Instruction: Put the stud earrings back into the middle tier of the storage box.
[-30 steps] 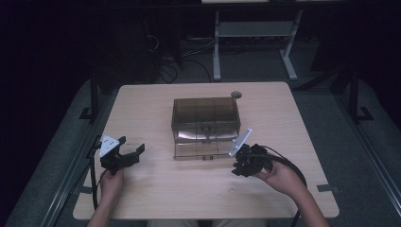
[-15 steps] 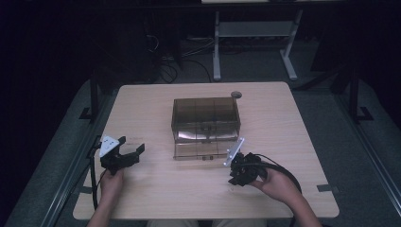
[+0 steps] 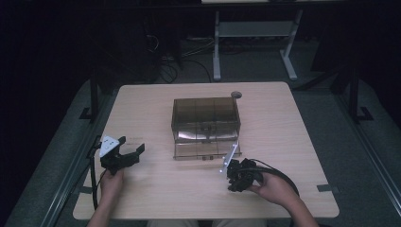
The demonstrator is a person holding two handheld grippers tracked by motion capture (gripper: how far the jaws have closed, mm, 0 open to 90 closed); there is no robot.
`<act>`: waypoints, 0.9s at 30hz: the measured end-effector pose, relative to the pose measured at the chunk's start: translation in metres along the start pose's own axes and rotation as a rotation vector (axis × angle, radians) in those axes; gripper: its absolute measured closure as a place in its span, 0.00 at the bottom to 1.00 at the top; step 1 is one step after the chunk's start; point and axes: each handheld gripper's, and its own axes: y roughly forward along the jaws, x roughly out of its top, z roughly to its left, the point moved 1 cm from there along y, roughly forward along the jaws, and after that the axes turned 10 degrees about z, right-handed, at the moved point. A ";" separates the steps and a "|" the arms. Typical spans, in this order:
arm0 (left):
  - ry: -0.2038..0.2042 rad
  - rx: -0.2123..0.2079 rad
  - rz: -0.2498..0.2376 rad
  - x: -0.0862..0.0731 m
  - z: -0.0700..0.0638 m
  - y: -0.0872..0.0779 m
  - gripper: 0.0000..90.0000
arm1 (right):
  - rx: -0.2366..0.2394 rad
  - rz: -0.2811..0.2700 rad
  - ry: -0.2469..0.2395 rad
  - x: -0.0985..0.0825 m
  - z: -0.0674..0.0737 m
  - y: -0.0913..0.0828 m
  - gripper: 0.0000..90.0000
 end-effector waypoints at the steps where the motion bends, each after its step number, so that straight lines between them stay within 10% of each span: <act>1: 0.000 0.000 0.000 0.000 0.000 0.000 0.14 | 0.001 0.005 -0.003 0.000 0.000 0.001 0.81; 27: -0.007 0.000 -0.003 0.000 0.000 0.000 0.14 | -0.038 0.093 -0.075 0.007 0.004 0.007 0.95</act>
